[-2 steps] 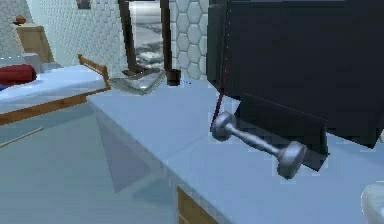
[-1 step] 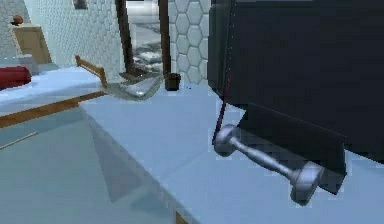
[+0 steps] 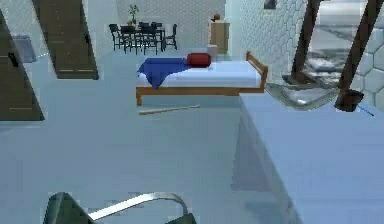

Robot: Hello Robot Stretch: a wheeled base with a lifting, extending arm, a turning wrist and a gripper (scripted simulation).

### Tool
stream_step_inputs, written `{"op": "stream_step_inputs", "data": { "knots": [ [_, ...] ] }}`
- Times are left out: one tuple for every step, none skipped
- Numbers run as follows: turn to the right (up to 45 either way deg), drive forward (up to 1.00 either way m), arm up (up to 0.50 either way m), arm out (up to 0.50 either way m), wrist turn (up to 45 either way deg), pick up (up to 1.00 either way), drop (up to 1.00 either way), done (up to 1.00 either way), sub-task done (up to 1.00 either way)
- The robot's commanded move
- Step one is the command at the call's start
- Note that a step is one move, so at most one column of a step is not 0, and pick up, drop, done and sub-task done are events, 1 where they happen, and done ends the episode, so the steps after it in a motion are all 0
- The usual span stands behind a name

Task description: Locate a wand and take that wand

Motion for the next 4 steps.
{"op": "stream_step_inputs", "data": {
  "knots": [
    [-33.0,0.0,0.0,0.0,0.0,0.0,0.0,0.0,0.0],
    [0.0,0.0,0.5,0.0,0.0,0.0,0.0,0.0,0.0],
    [0.0,0.0,0.38,0.0,0.0,0.0,0.0,0.0,0.0],
    [0.0,0.0,0.0,0.42,0.0,0.0,0.0,0.0,0.0]
  ]
}}
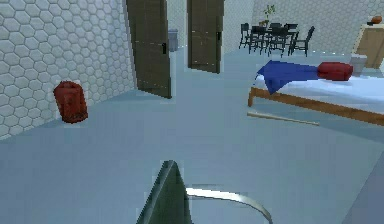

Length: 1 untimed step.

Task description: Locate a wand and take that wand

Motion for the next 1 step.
{"op": "stream_step_inputs", "data": {
  "knots": [
    [0.0,0.0,0.0,0.0,45.0,0.0,0.0,0.0,0.0]
  ]
}}
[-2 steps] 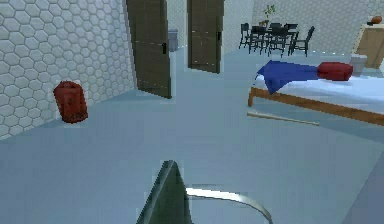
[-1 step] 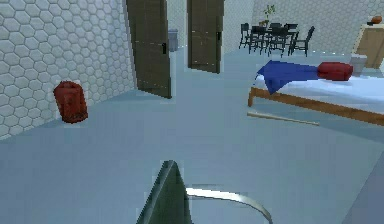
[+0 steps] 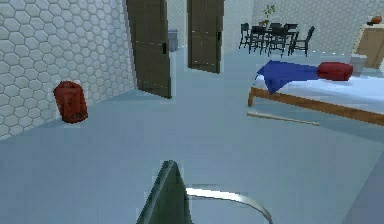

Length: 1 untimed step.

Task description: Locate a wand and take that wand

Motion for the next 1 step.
{"op": "stream_step_inputs", "data": {
  "knots": [
    [0.0,0.0,0.0,0.0,45.0,0.0,0.0,0.0,0.0]
  ]
}}
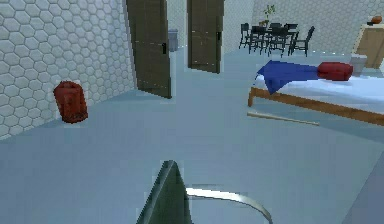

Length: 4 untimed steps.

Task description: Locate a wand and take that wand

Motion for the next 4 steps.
{"op": "stream_step_inputs", "data": {
  "knots": [
    [0.0,0.0,0.0,0.0,45.0,0.0,0.0,0.0,0.0],
    [0.0,0.0,0.0,0.0,18.0,0.0,0.0,0.0,0.0],
    [0.0,0.0,-0.16,0.0,0.0,0.0,0.0,0.0,0.0],
    [0.0,0.0,0.0,0.0,0.0,1.0,0.0,0.0,0.0]
  ]
}}
